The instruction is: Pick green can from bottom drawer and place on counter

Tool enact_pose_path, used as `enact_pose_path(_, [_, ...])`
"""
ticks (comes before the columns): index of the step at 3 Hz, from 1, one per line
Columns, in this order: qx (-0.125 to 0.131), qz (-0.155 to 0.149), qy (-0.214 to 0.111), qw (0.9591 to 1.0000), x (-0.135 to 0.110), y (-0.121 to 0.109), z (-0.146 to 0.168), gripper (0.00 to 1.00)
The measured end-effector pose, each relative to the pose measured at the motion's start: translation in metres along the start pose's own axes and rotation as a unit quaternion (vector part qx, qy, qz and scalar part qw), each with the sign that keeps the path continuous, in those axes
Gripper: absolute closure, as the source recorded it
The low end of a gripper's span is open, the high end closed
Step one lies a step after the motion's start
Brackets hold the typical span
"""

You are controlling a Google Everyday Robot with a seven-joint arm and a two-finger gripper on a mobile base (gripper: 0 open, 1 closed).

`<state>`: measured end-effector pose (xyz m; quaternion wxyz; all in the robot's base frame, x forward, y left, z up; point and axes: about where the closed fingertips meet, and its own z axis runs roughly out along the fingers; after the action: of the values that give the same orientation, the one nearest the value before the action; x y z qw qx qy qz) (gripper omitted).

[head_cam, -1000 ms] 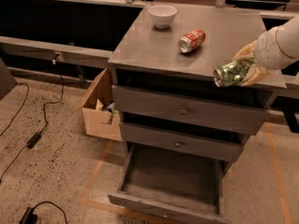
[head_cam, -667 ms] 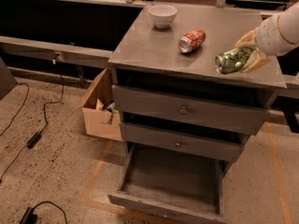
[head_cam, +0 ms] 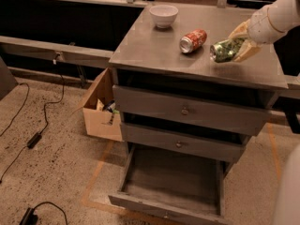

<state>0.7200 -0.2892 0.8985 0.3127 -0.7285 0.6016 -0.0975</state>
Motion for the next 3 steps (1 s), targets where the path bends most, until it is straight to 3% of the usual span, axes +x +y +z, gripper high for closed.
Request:
enact_pose_path(1, [0.004,0.012,-0.021,0.9997,0.002,-0.018,0.012,0.59])
enact_pose_path(3, [-0.012,0.011,-0.04,0.9991,-0.003,-0.024,0.025,0.13])
